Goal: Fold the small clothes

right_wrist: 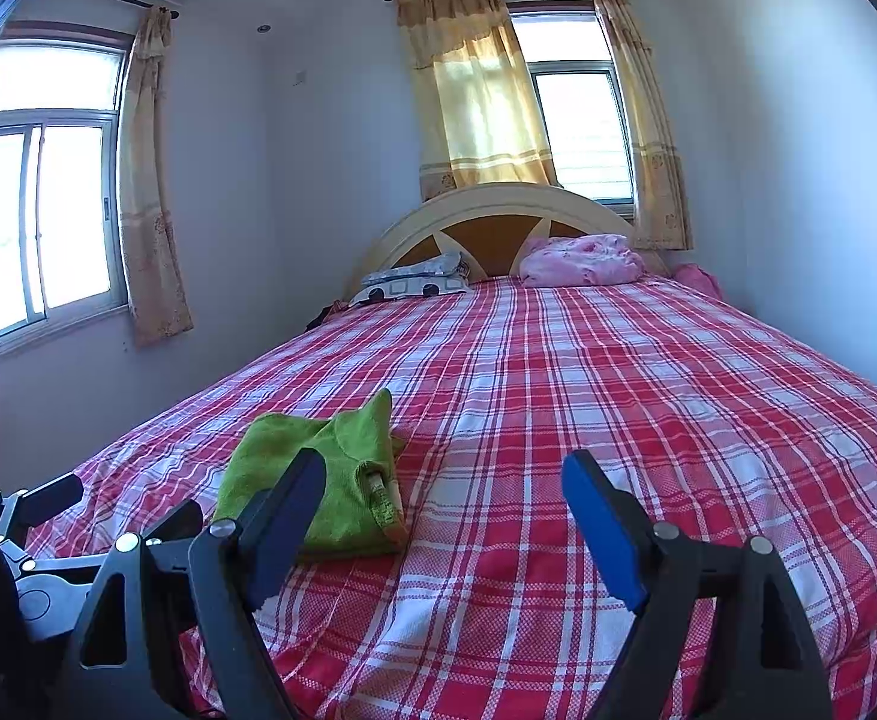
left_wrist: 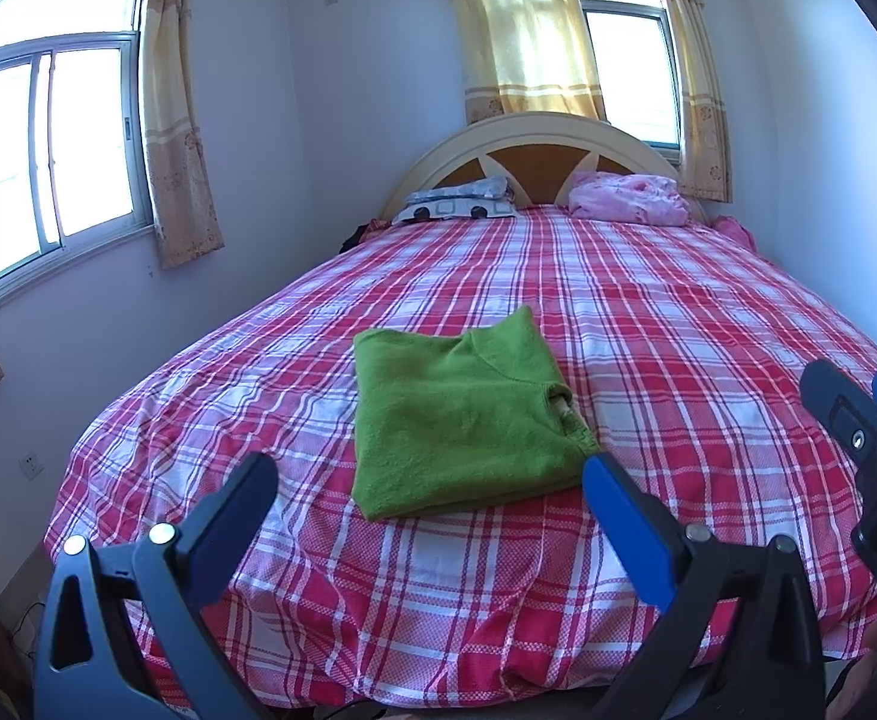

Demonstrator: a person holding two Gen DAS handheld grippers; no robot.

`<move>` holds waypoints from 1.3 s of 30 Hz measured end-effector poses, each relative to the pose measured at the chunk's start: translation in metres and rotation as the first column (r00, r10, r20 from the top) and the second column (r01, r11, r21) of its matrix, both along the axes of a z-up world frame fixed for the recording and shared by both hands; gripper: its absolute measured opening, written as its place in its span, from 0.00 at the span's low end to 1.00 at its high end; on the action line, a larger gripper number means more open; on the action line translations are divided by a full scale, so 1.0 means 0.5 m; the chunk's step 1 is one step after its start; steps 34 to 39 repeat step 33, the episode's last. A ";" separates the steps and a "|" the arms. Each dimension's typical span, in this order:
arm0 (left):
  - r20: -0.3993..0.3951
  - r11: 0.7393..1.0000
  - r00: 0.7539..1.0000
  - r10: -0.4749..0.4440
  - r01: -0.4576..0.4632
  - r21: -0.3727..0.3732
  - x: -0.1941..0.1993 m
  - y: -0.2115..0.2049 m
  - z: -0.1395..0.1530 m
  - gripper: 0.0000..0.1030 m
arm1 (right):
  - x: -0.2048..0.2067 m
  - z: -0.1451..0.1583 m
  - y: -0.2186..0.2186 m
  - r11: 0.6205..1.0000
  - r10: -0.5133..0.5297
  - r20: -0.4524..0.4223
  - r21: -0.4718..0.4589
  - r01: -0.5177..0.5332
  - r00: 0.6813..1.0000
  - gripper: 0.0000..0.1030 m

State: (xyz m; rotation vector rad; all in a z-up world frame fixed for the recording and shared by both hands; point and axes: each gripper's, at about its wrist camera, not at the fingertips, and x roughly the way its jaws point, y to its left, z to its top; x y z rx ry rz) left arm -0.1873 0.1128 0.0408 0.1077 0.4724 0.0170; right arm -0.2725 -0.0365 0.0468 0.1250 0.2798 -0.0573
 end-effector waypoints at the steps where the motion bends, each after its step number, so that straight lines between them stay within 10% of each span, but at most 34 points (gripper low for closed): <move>1: -0.001 1.000 1.000 0.001 -0.001 0.000 0.000 0.000 0.000 1.00 | 0.001 -0.001 0.000 1.000 0.001 0.000 -0.001 -0.001 1.000 0.80; 39: -0.005 0.996 0.999 -0.038 0.038 -0.082 0.008 0.017 -0.004 1.00 | 0.003 -0.005 0.004 1.000 -0.005 -0.009 0.011 0.005 1.000 0.80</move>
